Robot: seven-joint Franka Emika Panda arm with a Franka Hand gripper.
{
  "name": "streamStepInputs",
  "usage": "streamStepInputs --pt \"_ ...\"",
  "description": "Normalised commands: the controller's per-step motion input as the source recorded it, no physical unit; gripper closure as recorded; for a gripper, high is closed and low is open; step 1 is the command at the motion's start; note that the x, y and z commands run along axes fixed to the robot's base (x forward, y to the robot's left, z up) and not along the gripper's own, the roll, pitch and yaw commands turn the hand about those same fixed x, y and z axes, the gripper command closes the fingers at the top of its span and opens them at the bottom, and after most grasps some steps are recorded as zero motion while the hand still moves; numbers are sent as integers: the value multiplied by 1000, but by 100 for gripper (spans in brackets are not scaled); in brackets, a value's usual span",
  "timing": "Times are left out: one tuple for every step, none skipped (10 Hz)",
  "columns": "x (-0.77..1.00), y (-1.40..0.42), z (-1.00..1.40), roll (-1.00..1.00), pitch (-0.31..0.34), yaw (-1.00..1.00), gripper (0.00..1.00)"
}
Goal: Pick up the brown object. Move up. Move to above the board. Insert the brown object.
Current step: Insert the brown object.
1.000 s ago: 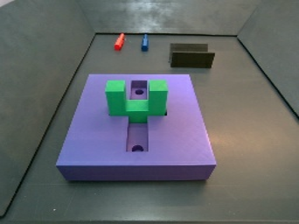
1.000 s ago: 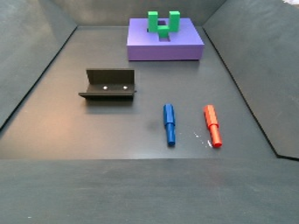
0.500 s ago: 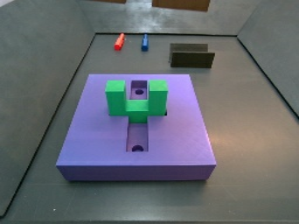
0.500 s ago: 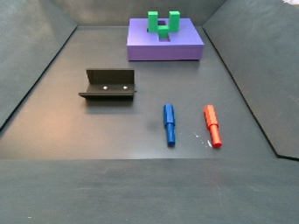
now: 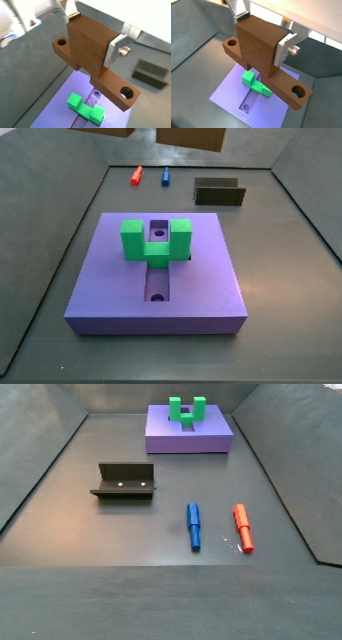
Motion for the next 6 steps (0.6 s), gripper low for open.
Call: streamStepInputs --pt "0 -3 -40 -297 -246 -857 100" --pt "0 -23 -83 -244 -244 -894 100" --pt "-3 -43 -146 -176 -230 -946 100" --pt "0 -54 -223 -120 -204 -974 100" --pt "0 -26 -231 -21 -171 -971 100" --pt "9 -26 -254 0 -170 -969 100"
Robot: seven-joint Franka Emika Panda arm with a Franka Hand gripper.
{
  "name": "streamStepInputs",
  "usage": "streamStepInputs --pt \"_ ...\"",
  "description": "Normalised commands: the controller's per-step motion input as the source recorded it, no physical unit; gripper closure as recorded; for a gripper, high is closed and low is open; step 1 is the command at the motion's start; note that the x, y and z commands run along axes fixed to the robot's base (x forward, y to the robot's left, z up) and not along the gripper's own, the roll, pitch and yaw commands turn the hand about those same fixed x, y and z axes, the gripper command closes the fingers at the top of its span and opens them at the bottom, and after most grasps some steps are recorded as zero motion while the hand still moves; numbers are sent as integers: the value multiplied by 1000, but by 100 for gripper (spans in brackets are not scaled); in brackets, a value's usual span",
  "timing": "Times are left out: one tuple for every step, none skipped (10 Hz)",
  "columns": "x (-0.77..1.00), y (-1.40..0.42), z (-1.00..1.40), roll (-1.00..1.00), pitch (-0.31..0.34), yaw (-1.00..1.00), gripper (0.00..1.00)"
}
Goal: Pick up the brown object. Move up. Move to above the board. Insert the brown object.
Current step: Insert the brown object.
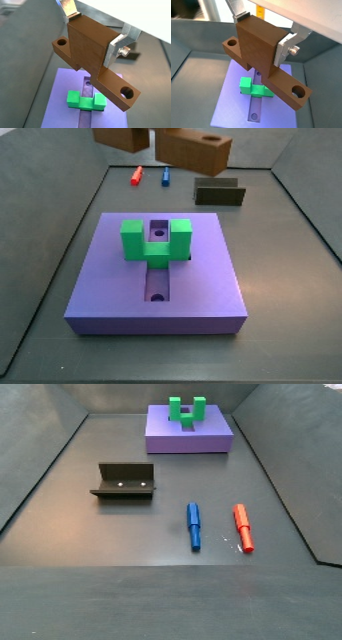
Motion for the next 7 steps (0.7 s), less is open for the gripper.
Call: streamStepInputs --pt "9 -26 -251 0 -170 -969 100" --pt "6 -23 -246 0 -167 -971 100" --pt "20 -49 -309 0 -151 -969 100" --pt "26 -60 -331 0 -144 -969 100" --pt "26 -77 -377 1 -109 -980 100" --pt "23 -80 -386 7 -87 -989 100" --pt "20 -103 -400 17 -66 -991 100"
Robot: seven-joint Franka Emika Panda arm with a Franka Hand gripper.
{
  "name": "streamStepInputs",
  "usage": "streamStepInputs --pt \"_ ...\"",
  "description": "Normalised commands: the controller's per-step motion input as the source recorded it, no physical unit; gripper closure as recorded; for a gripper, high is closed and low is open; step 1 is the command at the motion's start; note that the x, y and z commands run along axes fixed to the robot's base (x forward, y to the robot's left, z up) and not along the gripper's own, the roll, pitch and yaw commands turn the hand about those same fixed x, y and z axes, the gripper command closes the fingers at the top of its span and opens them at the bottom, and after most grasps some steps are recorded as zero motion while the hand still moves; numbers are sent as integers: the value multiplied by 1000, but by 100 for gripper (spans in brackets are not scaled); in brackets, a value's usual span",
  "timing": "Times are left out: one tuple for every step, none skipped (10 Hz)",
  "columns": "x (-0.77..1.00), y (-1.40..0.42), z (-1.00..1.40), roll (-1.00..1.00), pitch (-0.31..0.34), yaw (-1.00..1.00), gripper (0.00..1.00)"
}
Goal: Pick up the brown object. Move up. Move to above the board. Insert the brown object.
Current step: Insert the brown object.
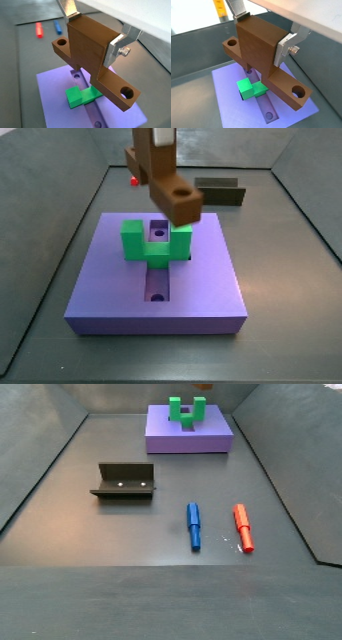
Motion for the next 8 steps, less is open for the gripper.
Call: streamStepInputs --pt "9 -109 -429 34 -31 -997 100" --pt "20 -177 -363 71 -17 -949 100" --pt "31 -266 -217 179 0 -777 100" --pt "0 -249 -240 240 0 -771 100" --pt "0 -260 -171 231 0 -766 100" --pt "0 -71 -43 226 43 -614 100" --pt "14 0 -143 140 20 -466 100" --pt "0 0 -183 0 0 -154 100"
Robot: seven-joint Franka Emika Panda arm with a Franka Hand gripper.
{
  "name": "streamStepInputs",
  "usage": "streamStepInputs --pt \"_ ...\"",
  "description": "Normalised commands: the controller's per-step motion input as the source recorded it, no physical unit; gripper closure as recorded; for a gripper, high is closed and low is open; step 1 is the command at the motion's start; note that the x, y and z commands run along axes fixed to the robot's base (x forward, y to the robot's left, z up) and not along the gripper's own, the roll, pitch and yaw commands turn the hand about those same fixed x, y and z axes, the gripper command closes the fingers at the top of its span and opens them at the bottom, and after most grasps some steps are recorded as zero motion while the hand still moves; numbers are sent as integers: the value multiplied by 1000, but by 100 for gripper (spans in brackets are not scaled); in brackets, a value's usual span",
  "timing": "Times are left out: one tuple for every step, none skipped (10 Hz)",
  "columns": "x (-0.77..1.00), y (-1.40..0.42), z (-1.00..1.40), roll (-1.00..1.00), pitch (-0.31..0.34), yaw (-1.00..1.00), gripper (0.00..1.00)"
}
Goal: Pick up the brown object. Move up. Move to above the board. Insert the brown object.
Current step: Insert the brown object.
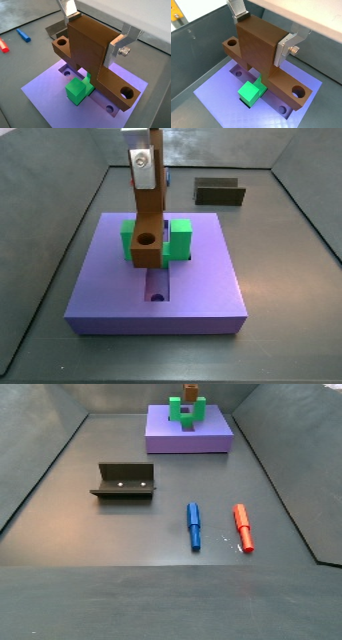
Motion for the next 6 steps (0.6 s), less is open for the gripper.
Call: streamStepInputs --pt "66 0 -329 -110 -30 -74 100" --pt "14 57 -434 -216 -83 -29 100" --pt "54 0 -594 -127 -119 0 100" --pt "74 66 -414 -151 -66 26 100" --pt "0 117 -274 -103 -24 9 100" --pt "0 117 -229 -51 -7 0 100"
